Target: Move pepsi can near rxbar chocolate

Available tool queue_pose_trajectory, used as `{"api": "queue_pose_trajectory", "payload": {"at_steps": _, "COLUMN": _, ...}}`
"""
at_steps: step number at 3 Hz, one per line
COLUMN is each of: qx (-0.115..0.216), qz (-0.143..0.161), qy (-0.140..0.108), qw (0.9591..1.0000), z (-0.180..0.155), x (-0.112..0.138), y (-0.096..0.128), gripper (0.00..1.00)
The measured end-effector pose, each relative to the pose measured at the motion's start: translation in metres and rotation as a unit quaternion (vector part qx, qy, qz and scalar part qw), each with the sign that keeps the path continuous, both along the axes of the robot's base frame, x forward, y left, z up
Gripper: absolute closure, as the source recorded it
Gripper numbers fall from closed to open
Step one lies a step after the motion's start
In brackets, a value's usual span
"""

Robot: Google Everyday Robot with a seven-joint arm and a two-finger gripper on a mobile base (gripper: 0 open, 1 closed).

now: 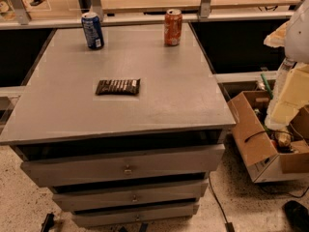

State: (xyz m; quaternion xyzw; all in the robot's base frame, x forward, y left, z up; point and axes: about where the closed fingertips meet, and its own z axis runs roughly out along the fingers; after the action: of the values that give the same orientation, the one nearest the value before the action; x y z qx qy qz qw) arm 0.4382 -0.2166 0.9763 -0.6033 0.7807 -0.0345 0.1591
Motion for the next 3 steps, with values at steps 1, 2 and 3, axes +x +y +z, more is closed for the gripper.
{"api": "queue_pose_trajectory", "payload": {"at_steps": 1, "qx": 0.000, "qz": 0.000, "qy": 0.000, "qw": 1.0000, "z": 0.000, "x": 0.000, "y": 0.000, "gripper": 0.00}}
{"api": "queue_pose_trajectory", "payload": {"at_steps": 2, "qx": 0.033, "qz": -0.008, "qy": -0.010, "qw": 0.9994, "z": 0.002, "x": 0.006, "y": -0.002, "gripper": 0.00}}
{"api": "queue_pose_trajectory", "payload": {"at_steps": 3, "qx": 0.072, "qz": -0.024, "qy": -0.020, "qw": 0.9969, "z": 0.004, "x": 0.016, "y": -0.005, "gripper": 0.00}}
